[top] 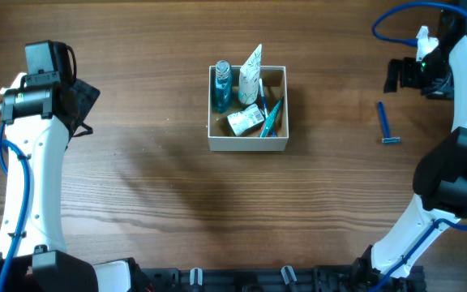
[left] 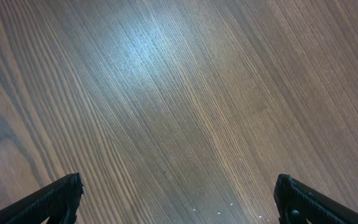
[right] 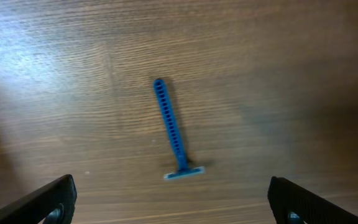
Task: Pack container
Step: 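Drop the toothpaste into the box and withdraw the right gripper, then lower the right gripper onto the blue razor and grasp its handle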
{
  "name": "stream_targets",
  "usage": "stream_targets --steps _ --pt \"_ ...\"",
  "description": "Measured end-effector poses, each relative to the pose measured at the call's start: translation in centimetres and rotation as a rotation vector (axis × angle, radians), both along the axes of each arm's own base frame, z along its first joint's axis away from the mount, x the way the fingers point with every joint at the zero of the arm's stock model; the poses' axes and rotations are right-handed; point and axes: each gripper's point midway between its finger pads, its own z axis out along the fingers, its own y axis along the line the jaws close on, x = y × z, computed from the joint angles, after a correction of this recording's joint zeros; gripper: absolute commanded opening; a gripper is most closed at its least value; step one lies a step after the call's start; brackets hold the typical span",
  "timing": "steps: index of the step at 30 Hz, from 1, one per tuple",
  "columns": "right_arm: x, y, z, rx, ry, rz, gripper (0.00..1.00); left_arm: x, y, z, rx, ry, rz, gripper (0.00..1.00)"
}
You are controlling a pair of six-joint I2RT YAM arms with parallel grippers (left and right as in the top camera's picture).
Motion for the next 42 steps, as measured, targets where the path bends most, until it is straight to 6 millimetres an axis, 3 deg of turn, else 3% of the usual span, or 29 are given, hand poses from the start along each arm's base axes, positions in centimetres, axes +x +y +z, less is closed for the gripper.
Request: stream_targets --steps 3,13,21,31,42 --pt "0.3 -0.3 -0.4 -0.02 -0.005 0.066 1.0 0.0 0.0 0.0 0.0 0.0 0.0 1.0" --pt "-2.0 0.1 -6.1 -0.028 0.089 0.178 0.99 0.0 0.0 0.0 0.0 0.0 0.0 1.0" --pt "-1.7 -0.3 -7.6 -0.06 0.07 0.183 0.99 0.0 0.0 0.0 0.0 0.0 0.0 1.0" --pt "-3.0 0.0 -10.3 -0.053 0.097 0.184 0.99 0.0 0.0 0.0 0.0 0.0 0.0 1.0" --pt "-2.2 0.0 -11.2 -0.059 0.048 0.183 0.99 0.0 0.0 0.0 0.0 0.0 0.0 1.0"
